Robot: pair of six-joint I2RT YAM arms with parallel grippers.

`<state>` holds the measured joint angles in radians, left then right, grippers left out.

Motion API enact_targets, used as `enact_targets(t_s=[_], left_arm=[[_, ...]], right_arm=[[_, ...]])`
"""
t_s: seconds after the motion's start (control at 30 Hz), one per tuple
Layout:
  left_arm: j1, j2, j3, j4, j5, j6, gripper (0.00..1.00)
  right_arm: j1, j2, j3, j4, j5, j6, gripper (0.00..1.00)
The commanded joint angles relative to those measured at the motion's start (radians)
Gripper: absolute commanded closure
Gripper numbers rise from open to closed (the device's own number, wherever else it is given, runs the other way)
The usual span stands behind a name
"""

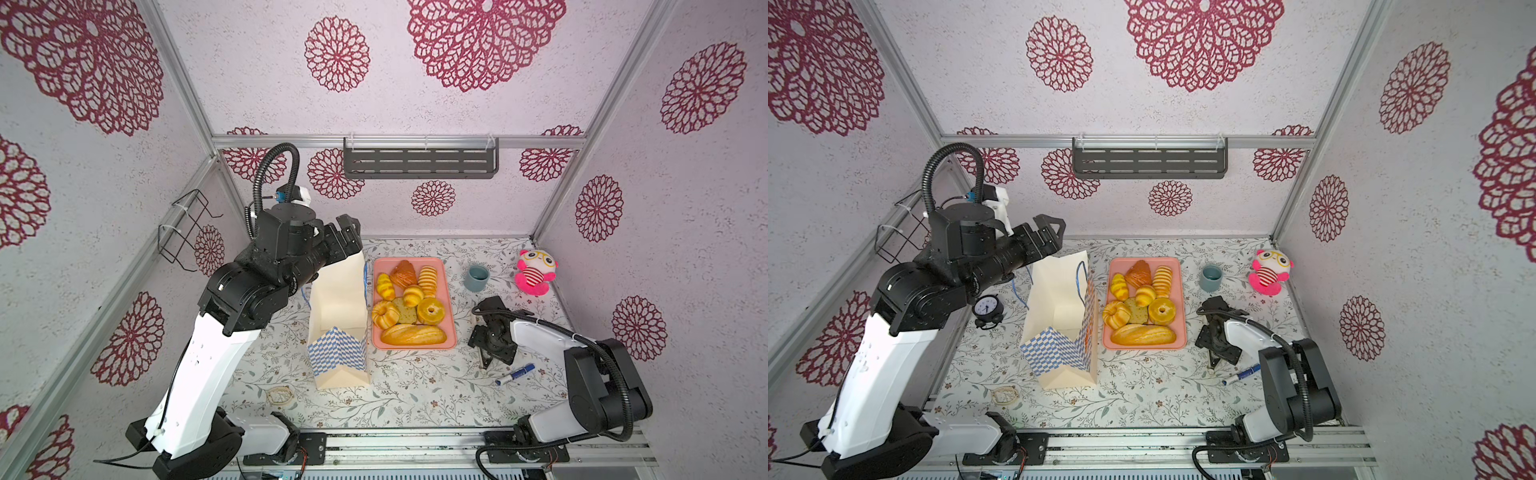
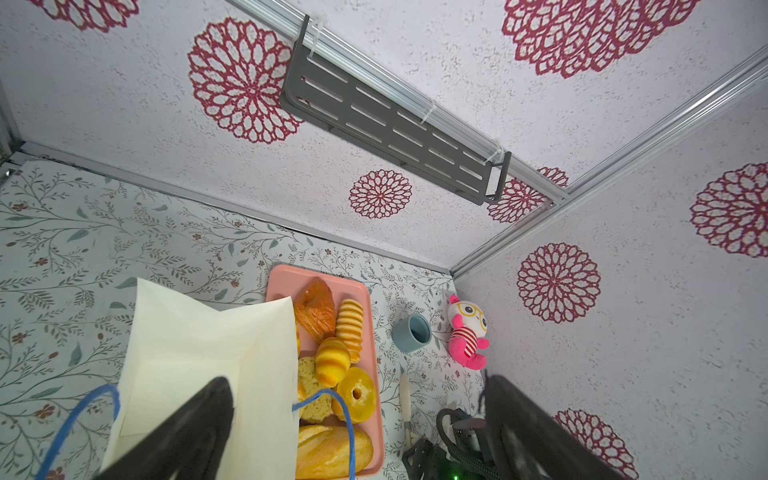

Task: Place the fake bread into the paper bag
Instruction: 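Raise the left gripper from the bag while the right gripper grasps the metal tongs, then lift the tongs with the right gripper and carry them over the tray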

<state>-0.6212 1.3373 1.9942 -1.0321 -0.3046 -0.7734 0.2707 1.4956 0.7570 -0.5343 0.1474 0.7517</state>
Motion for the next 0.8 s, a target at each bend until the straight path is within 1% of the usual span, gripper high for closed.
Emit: enact_targets(t_s=[0.0, 0.17, 0.4, 0.5, 0.57, 0.67, 0.77], left_arm=[[-0.006, -0.018, -0.009, 0.021, -0.021, 0.006, 0.03], [-0.006, -0.01, -0.011, 0.013, -0.009, 0.01, 0.03], [0.0, 0.009, -0.011, 0.013, 0.005, 0.014, 0.03], [0.008, 0.028, 0.003, -0.007, 0.012, 0.015, 0.02], [0.017, 0.033, 0.006, -0.018, 0.006, 0.016, 0.03], [0.037, 0.021, -0.005, -0.014, 0.004, 0.016, 0.03], [0.063, 0.014, -0.011, -0.019, 0.01, 0.026, 0.03]], right_arm=[[-0.022, 0.034, 0.005, 0.001, 0.058, -0.022, 0.16], [-0.028, 0.068, 0.023, 0.017, 0.075, -0.043, 0.2], [-0.037, 0.091, 0.025, 0.032, 0.09, -0.073, 0.35], [-0.037, 0.077, 0.007, 0.045, 0.087, -0.084, 0.52], [-0.037, 0.066, 0.003, 0.039, 0.09, -0.09, 0.67], [-0.037, 0.038, 0.004, 0.021, 0.09, -0.093, 0.81], [-0.037, -0.016, 0.016, -0.001, 0.083, -0.111, 0.9]])
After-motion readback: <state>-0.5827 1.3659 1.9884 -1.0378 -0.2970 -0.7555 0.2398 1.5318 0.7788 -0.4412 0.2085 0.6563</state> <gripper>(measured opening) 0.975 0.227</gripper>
